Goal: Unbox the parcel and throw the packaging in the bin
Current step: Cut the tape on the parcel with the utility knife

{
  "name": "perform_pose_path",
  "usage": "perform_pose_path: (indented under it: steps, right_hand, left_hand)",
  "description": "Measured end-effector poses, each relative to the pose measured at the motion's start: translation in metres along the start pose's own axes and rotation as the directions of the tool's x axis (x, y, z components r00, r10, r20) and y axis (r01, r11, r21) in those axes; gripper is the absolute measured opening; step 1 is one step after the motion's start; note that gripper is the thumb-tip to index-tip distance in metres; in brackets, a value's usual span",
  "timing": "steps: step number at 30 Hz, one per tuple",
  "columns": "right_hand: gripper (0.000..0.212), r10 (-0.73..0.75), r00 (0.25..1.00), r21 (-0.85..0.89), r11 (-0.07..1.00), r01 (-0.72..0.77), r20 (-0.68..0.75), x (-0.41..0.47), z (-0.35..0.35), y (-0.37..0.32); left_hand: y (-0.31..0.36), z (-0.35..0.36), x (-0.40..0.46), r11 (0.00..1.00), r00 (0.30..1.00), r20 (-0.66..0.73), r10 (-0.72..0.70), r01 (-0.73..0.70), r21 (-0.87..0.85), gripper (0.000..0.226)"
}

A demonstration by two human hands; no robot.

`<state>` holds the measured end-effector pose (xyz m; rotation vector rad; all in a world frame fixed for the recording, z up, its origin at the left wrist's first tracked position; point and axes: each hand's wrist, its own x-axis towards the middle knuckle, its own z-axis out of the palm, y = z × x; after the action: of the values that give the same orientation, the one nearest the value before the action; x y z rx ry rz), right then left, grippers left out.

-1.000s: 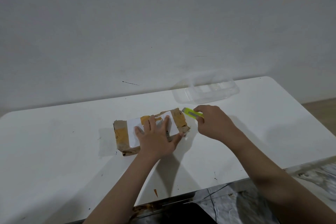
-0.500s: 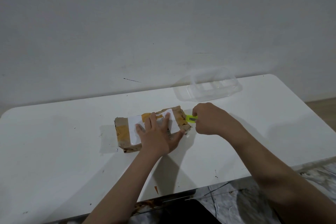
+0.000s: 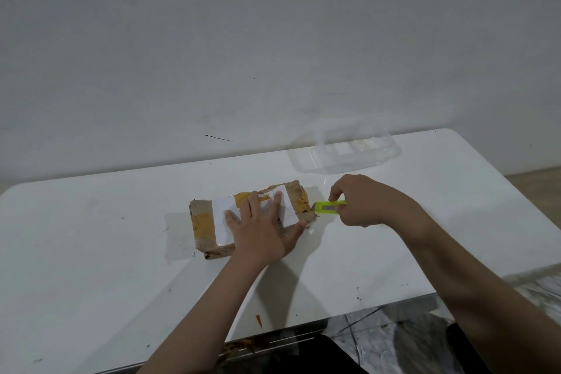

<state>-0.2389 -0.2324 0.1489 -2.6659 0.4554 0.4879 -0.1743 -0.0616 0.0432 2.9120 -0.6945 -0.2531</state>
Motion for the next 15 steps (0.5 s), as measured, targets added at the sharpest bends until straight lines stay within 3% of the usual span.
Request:
perform_pose_path:
  steps: [4, 11, 15]
  right_hand:
    - [0.029, 0.019, 0.999, 0.100, 0.995, -0.015, -0.041, 0.000, 0.000, 0.009]
    - [0.028, 0.055, 0.964, 0.288, 0.957, 0.023, -0.258, 0.002, 0.025, 0.022]
    - [0.029, 0.157, 0.960, 0.635, 0.772, 0.029, -0.234, 0.000, 0.035, 0.022]
  left_hand:
    - [-0.001, -0.001, 0.001, 1.000, 0.999, 0.040, 0.006, -0.006, -0.011, 0.086]
    - [-0.001, 0.000, 0.000, 1.000, 0.999, 0.051, 0.010, -0.010, -0.011, 0.085]
    - [-0.002, -0.001, 0.002, 1.000, 0.999, 0.040, 0.012, -0.011, -0.014, 0.084]
